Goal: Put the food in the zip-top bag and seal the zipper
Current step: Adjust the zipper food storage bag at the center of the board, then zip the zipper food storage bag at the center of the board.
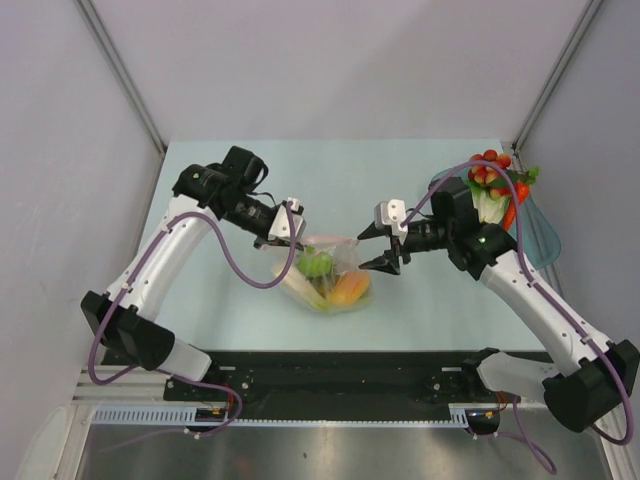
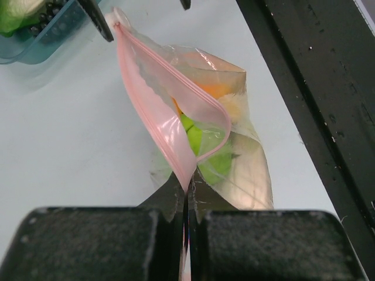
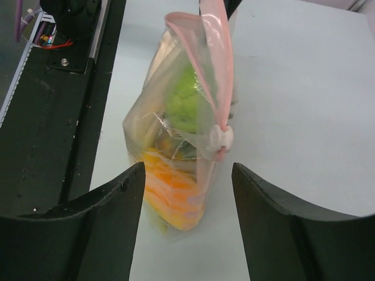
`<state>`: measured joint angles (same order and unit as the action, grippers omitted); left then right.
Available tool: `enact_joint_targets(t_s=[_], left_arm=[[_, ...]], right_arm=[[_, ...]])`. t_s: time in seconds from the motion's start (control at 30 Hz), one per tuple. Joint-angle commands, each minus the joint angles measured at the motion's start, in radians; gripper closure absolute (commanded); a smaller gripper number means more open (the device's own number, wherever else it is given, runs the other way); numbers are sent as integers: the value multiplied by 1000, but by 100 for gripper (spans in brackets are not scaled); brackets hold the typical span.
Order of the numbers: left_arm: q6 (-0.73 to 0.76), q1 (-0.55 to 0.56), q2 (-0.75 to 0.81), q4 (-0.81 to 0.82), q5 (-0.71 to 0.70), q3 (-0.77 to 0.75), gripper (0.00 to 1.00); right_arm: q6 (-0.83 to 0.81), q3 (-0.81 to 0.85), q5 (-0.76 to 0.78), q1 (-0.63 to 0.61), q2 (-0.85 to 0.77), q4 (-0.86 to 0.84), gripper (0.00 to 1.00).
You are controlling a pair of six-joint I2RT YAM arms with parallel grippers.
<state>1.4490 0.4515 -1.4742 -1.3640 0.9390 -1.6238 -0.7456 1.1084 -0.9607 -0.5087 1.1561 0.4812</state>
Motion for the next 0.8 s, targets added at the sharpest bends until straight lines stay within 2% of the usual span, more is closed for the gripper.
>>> enact_joint_targets(t_s=[0.0, 0.07, 0.1, 0.2, 0.37, 0.4, 0.47, 0.57, 0.77], left_arm=[[31, 3, -8, -99, 100, -24, 100], [16, 6, -17, -98, 98, -31, 100], [8, 4, -21, -99, 99, -39, 100], [-12, 6, -32, -99, 104, -47, 100], [-9, 6, -24, -98, 106, -41, 100], [-7, 4, -24, -99, 104, -39, 100], [-7, 4, -24, -99, 104, -36, 100], [-6, 4, -28, -99, 103, -33, 100], [-4, 4, -35, -95, 93, -30, 100]], right_arm=[[79, 5, 7, -5, -53, -8, 34], [159, 5, 42, -11, -41, -67, 36], [255, 5, 59, -22, -33, -134, 40], [369, 5, 69, -28, -6, -194, 47], [339, 5, 122, -42, 8, -141, 61], [339, 5, 128, -42, 7, -147, 68], [364, 5, 142, -42, 5, -171, 75], [385, 7, 171, -42, -22, -202, 99], [405, 40, 217, -44, -116, -188, 100]])
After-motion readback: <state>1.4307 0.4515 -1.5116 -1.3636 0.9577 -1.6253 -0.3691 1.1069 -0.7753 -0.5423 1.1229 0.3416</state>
